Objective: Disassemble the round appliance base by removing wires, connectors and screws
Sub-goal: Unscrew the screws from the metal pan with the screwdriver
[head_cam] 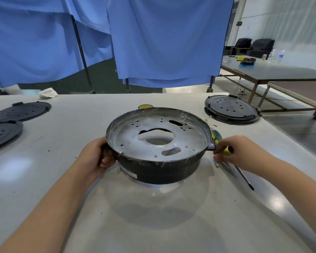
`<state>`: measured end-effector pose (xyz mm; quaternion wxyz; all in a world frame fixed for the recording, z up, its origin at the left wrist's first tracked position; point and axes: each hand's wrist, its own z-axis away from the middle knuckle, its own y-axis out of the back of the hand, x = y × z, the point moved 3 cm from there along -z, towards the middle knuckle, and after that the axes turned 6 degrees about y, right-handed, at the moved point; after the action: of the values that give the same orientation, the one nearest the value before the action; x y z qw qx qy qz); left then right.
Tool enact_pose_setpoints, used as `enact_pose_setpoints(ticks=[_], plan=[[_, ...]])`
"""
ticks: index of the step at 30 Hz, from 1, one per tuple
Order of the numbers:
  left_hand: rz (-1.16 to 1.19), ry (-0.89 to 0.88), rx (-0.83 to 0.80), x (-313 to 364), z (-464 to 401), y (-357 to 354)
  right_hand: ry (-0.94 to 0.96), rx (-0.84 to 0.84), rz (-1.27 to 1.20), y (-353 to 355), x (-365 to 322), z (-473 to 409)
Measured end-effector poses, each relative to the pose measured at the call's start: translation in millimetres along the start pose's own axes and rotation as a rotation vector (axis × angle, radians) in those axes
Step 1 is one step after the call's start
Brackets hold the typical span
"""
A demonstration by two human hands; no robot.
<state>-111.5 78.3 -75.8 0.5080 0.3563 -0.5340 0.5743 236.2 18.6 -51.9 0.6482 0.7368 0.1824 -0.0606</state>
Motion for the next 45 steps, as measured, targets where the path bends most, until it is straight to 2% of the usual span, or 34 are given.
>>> enact_pose_setpoints(ticks=[3,5,9,12,18,24,26,29,36,43,45], plan=[[-0.001,0.005,-0.002,-2,3,-6,-0.022,0.006,0.018,-6,-1,9],[-0.018,0.011,-0.013,-2,5,-8,0.005,0.076,0.019,-9,-2,12],[-0.051,0.023,-0.025,-2,8,-11,-0.012,0.24,-0.195,-8,-3,14],[-0.05,0.029,-0.025,-1,8,-11,0.02,0.2,-0.38,-6,-12,14],[-0.028,0.042,0.008,-1,8,-13,0.117,0.078,-0.402,-11,-21,17],[-0.11,0.057,0.004,-4,11,-17,-0.024,0.26,-0.727,-3,-20,11],[-0.137,0.077,0.006,-4,11,-20,-0.082,0.324,-0.71,1,-17,11],[-0.185,0.117,-0.008,-6,11,-23,-0.127,0.382,-0.53,8,-13,8],[-0.277,0.26,-0.006,-10,10,-13,-0.301,0.229,-0.307,13,-16,-9],[-0.6,0.163,0.065,-4,13,-10,-0.301,0.159,-0.213,15,-20,-13],[-0.642,0.146,0.036,-1,14,-6,-0.298,0.162,-0.226,16,-19,-13]])
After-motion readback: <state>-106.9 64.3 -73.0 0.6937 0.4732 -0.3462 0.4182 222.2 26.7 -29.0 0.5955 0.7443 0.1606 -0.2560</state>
